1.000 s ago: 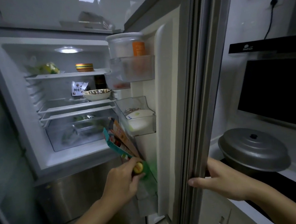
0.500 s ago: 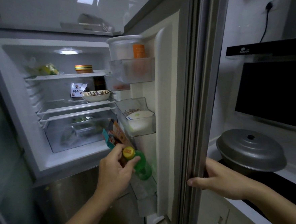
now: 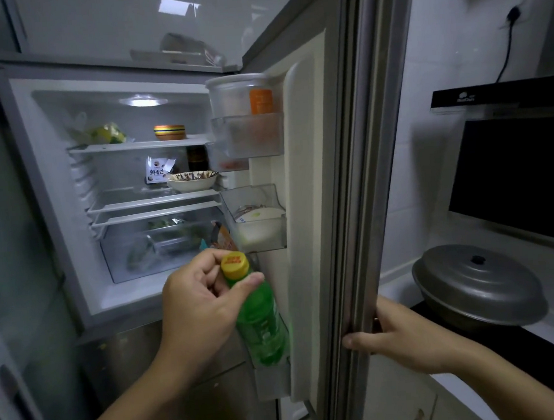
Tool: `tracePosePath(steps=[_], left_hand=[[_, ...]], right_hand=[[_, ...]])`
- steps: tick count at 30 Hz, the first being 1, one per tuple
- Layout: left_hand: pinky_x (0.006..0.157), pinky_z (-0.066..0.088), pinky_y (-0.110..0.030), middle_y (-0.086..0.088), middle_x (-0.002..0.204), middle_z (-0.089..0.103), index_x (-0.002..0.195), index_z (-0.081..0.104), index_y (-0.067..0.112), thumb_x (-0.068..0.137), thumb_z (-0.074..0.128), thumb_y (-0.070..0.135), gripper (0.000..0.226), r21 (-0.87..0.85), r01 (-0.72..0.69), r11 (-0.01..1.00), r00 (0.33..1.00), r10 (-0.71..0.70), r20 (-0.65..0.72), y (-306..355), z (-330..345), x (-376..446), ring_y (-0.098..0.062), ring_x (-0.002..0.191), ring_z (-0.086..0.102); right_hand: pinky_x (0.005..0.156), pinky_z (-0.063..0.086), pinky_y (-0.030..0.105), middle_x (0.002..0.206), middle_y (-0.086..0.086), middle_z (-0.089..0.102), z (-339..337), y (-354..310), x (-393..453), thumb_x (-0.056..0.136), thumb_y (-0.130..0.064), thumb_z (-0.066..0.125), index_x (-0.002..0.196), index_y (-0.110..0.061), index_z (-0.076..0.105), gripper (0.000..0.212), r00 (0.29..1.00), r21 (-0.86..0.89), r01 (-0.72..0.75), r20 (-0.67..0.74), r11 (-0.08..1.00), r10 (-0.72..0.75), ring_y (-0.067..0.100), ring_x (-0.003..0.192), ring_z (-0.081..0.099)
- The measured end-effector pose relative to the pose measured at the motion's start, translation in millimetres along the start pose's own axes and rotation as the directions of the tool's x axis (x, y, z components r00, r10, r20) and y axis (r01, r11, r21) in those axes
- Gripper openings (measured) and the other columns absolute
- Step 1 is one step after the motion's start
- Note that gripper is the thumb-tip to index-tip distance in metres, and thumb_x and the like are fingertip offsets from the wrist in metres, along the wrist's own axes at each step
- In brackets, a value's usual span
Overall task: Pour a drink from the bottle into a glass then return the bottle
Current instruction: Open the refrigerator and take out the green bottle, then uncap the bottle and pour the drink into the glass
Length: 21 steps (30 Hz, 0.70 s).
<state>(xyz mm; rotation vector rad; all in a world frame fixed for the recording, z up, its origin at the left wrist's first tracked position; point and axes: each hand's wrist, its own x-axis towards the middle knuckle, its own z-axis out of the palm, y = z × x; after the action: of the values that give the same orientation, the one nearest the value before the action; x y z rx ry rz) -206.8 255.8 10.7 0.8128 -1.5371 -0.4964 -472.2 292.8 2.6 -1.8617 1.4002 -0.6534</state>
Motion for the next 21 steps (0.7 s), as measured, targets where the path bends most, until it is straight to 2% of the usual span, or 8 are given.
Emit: tracePosePath(steps=[3, 7, 9, 10, 11, 13, 17, 21], left_hand=[[0.055, 0.053, -0.065, -0.028, 0.069, 0.066, 0.086, 0.071, 0.019, 0.062, 0.081, 0.045, 0.036, -0.047, -0.001, 0.999, 1.000, 0.002, 0.022, 16, -3, -2, -0.054, 0.060, 0.056], [0.060, 0.053, -0.068, -0.035, 0.072, 0.063, 0.085, 0.072, 0.017, 0.057, 0.082, 0.045, 0.041, -0.075, 0.033, 0.997, 0.994, -0.025, 0.107, 39, -4, -9, -0.058, 0.064, 0.056], [0.056, 0.058, -0.056, -0.032, 0.065, 0.061, 0.082, 0.071, 0.016, 0.055, 0.084, 0.045, 0.041, -0.073, 0.029, 0.997, 0.987, -0.017, 0.158, 49, -4, -13, -0.050, 0.055, 0.053], [0.047, 0.057, -0.042, -0.025, 0.056, 0.058, 0.079, 0.071, 0.015, 0.056, 0.087, 0.044, 0.041, -0.063, 0.007, 0.998, 0.984, 0.004, 0.180, 54, -3, -16, -0.040, 0.046, 0.047], [0.041, 0.049, -0.028, -0.015, 0.048, 0.052, 0.077, 0.071, 0.014, 0.056, 0.091, 0.043, 0.041, -0.067, -0.011, 0.998, 0.981, 0.024, 0.195, 58, -3, -17, -0.022, 0.039, 0.039], [0.041, 0.037, -0.017, -0.003, 0.044, 0.042, 0.073, 0.070, 0.011, 0.057, 0.093, 0.039, 0.039, -0.105, -0.008, 0.994, 0.970, 0.033, 0.240, 66, -2, -19, -0.004, 0.040, 0.032], [0.041, 0.034, -0.017, 0.002, 0.044, 0.039, 0.069, 0.068, 0.009, 0.058, 0.093, 0.037, 0.040, -0.198, 0.040, 0.979, 0.946, 0.027, 0.322, 77, 12, -24, -0.005, 0.041, 0.033], [0.044, 0.032, -0.024, -0.006, 0.046, 0.035, 0.068, 0.064, 0.005, 0.049, 0.096, 0.041, 0.052, -0.263, 0.081, 0.961, 0.911, 0.036, 0.411, 87, 35, -37, -0.010, 0.044, 0.032]], right_hand=[[0.084, 0.054, 0.017, 0.104, -0.006, 0.068, 4, -1, -1, 0.088, -0.021, 0.072, 0.118, -0.033, 0.050, 0.039, 1.000, -0.072, -0.015, -0.009, 0.997, 0.014, -0.003, 0.098, 0.065], [0.097, 0.053, 0.031, 0.113, -0.014, 0.066, 8, 2, -7, 0.082, -0.039, 0.076, 0.132, -0.040, 0.042, 0.061, 1.000, -0.150, -0.028, -0.009, 0.988, 0.027, 0.000, 0.108, 0.062], [0.099, 0.052, 0.030, 0.118, -0.018, 0.062, 9, 2, -15, 0.075, -0.055, 0.075, 0.132, -0.041, 0.044, 0.065, 0.997, -0.212, -0.072, -0.013, 0.975, 0.071, -0.002, 0.112, 0.059], [0.097, 0.053, 0.029, 0.117, -0.018, 0.062, 8, 0, -21, 0.073, -0.062, 0.072, 0.131, -0.039, 0.048, 0.067, 0.992, -0.279, -0.124, -0.023, 0.952, 0.122, -0.001, 0.109, 0.060], [0.093, 0.055, 0.028, 0.112, -0.016, 0.063, 7, -4, -28, 0.072, -0.065, 0.071, 0.126, -0.035, 0.053, 0.065, 0.983, -0.357, -0.178, -0.027, 0.917, 0.180, 0.000, 0.102, 0.062], [0.087, 0.058, 0.029, 0.101, -0.010, 0.069, 6, -13, -45, 0.071, -0.065, 0.072, 0.114, -0.032, 0.061, 0.055, 0.966, -0.421, -0.236, 0.001, 0.876, 0.260, 0.003, 0.091, 0.067], [0.096, 0.052, 0.024, 0.119, -0.019, 0.064, 21, -33, -76, 0.067, -0.060, 0.080, 0.126, -0.043, 0.054, 0.066, 0.982, -0.282, -0.142, 0.077, 0.949, 0.170, -0.007, 0.108, 0.059], [0.105, 0.043, 0.024, 0.137, -0.028, 0.052, 42, -45, -101, 0.072, -0.046, 0.084, 0.138, -0.055, 0.037, 0.081, 0.998, -0.101, -0.062, -0.013, 0.993, 0.061, -0.008, 0.123, 0.051]])
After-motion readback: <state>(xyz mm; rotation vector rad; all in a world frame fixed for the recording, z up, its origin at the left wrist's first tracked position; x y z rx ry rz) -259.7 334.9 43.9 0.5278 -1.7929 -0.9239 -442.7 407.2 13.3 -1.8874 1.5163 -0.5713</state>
